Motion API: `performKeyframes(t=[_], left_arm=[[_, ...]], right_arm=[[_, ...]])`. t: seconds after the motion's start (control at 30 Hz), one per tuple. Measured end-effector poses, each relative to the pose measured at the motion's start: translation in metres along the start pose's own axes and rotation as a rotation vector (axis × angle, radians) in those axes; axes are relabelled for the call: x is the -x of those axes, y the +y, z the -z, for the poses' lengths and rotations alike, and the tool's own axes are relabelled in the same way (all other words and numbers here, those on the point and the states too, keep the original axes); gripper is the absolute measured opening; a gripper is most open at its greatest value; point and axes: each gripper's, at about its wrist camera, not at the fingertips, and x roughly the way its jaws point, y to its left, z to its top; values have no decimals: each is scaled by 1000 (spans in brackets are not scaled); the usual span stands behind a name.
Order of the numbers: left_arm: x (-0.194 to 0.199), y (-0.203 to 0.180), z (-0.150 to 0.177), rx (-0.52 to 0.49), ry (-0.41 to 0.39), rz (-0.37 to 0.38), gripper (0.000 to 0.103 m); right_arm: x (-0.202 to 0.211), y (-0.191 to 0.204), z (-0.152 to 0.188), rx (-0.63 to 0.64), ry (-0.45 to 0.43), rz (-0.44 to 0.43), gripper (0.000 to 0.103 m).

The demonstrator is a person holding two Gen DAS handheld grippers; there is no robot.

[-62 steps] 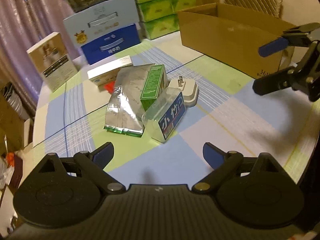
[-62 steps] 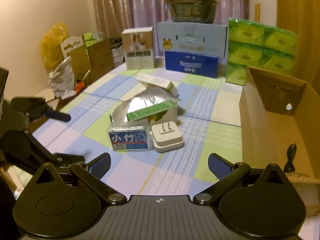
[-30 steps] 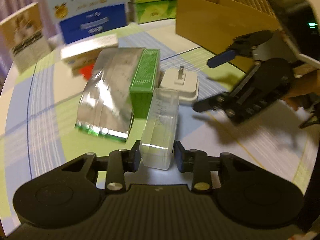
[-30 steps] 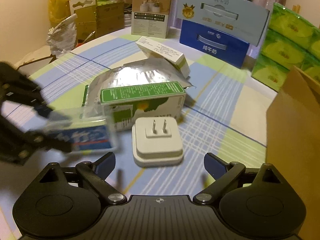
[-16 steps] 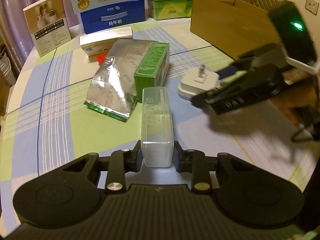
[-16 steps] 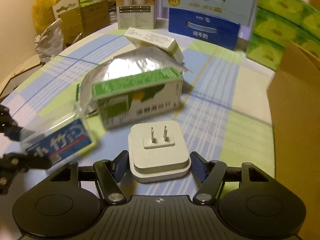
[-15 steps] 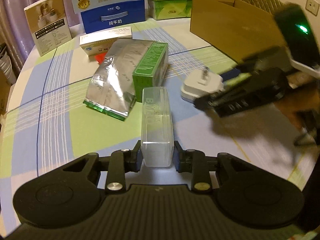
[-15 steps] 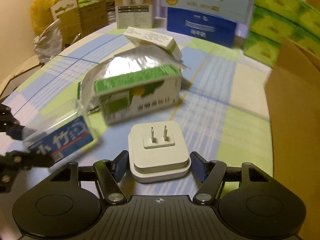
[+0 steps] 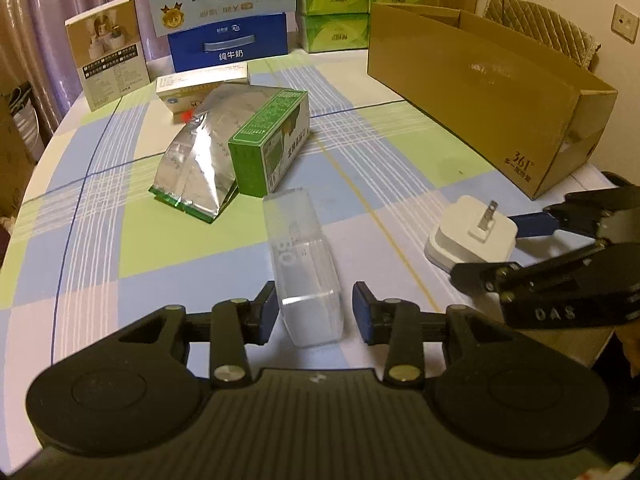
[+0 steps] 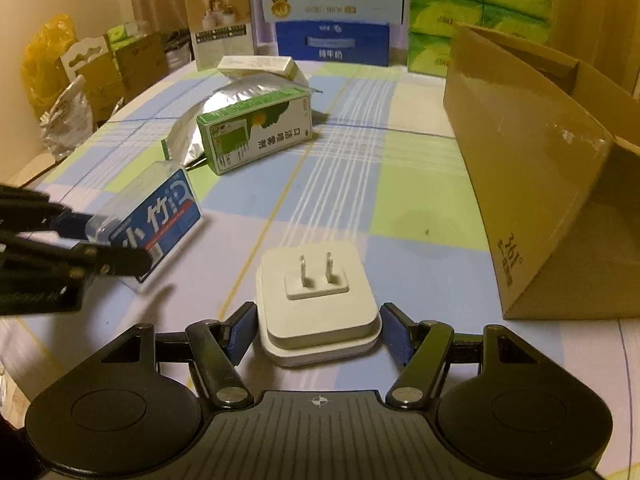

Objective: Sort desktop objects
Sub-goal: 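Grasp the clear plastic case with the left tool while the right tool grasps the white plug, then carry the clear case with the left tool while the right tool carries the plug to the cardboard box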

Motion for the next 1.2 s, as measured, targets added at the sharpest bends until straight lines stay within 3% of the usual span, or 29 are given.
performKeyframes(t=[0.23,0.93,1.03,1.2], left_arm=[[-10,3,-4,14,-7,-33,34],[-24,-2,-7,124,-7,-127,33],[-26,-1,-8,145,0,-122,27],[-25,-2,-6,155,-1,-108,26]], right_arm=[[-2,2,5,28,-44,3,70],[-7,1,10,26,-88,10,70],[-7,2,10,28,-90,11,70],[-6,1,10,26,-98,11,70]])
